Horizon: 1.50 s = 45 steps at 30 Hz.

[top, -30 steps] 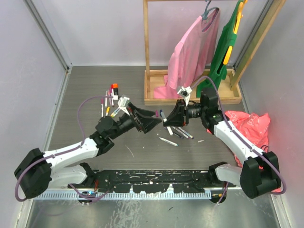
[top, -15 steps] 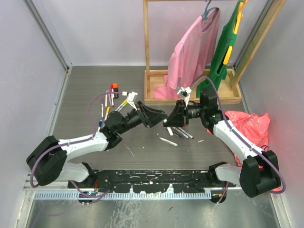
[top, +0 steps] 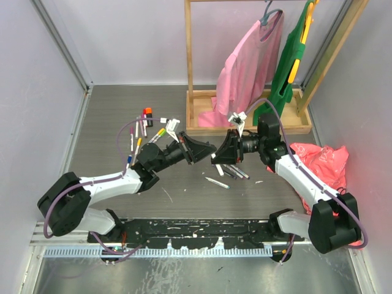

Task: Open the pen caps
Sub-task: Open the pen cap from the pen, then place the pen at the center of the board.

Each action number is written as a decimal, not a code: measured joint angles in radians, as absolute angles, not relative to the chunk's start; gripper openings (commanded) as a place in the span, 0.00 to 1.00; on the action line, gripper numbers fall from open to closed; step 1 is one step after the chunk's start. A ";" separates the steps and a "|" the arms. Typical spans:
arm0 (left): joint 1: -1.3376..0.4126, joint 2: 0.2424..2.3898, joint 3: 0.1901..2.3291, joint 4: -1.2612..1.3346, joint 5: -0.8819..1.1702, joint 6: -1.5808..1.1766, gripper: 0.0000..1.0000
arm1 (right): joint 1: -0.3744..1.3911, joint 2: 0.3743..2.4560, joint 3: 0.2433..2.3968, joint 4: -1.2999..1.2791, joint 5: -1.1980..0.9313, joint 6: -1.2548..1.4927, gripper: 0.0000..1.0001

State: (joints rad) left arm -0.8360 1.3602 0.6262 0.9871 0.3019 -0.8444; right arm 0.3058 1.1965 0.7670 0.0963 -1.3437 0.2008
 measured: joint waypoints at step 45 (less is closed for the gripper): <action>-0.464 1.007 0.497 0.973 0.154 -0.726 0.00 | 0.358 1.290 0.971 -0.458 -0.785 -0.422 0.05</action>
